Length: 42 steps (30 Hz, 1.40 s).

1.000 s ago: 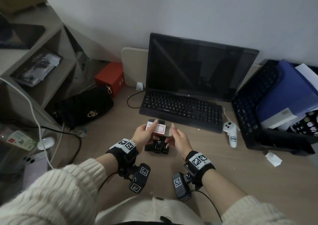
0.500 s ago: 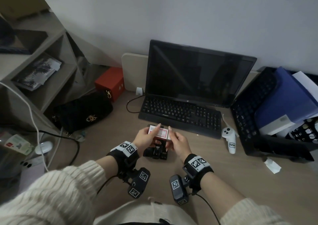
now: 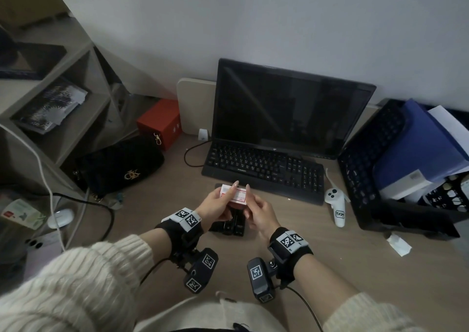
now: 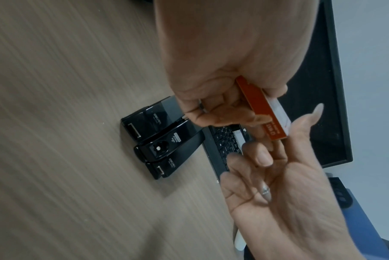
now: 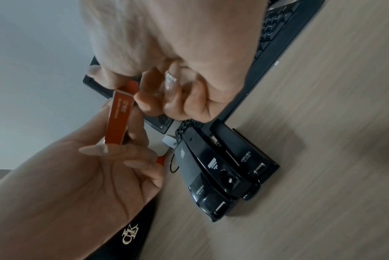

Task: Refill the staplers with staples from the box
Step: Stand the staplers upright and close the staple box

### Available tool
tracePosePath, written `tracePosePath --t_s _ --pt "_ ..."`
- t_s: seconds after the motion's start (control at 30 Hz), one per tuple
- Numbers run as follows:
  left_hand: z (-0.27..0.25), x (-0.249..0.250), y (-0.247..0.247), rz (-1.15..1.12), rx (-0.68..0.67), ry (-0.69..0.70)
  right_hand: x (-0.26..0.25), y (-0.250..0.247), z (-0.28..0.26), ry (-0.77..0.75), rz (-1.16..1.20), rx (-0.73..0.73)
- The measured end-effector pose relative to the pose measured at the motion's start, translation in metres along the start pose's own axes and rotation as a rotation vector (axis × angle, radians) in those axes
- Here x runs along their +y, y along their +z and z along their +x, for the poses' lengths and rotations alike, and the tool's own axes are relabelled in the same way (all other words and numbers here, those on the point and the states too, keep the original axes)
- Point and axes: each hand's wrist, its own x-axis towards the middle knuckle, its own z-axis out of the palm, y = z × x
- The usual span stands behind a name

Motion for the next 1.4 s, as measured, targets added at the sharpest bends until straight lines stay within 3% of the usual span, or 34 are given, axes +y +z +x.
tracePosePath --t_s 0.2,0.37,0.47,0.6,0.73,0.97,1.13,1.23,1.33,1.4 --pt "-0.003 0.004 0.006 0.025 -0.108 0.087 0.000 -0.001 0.002 0.023 0.010 -0.095" --pt "-0.004 0.004 0.006 -0.005 -0.153 0.054 0.001 -0.002 0.005 0.046 0.028 -0.147" --pt "-0.001 0.003 0.005 -0.007 -0.142 0.023 0.002 -0.002 0.006 0.067 0.023 -0.096" --pt "0.003 -0.001 0.003 -0.076 -0.104 -0.121 0.004 -0.004 0.008 0.084 -0.041 0.003" --pt "0.005 -0.005 0.005 -0.067 -0.141 -0.130 0.009 -0.004 0.012 0.084 -0.014 0.048" --pt "0.008 -0.007 0.001 -0.009 -0.127 -0.158 0.021 -0.013 0.018 0.098 -0.051 0.007" --pt "0.016 -0.006 -0.011 0.131 -0.083 -0.242 0.030 -0.021 0.028 -0.037 -0.084 0.050" --pt "0.019 -0.007 -0.012 0.199 -0.090 -0.265 0.034 -0.023 0.031 -0.079 -0.182 -0.007" --pt "0.020 -0.010 -0.011 0.155 -0.051 -0.261 0.036 -0.025 0.034 -0.052 -0.147 -0.046" --pt "0.021 -0.010 -0.010 0.092 -0.020 -0.254 0.040 -0.031 0.038 -0.017 -0.098 0.020"
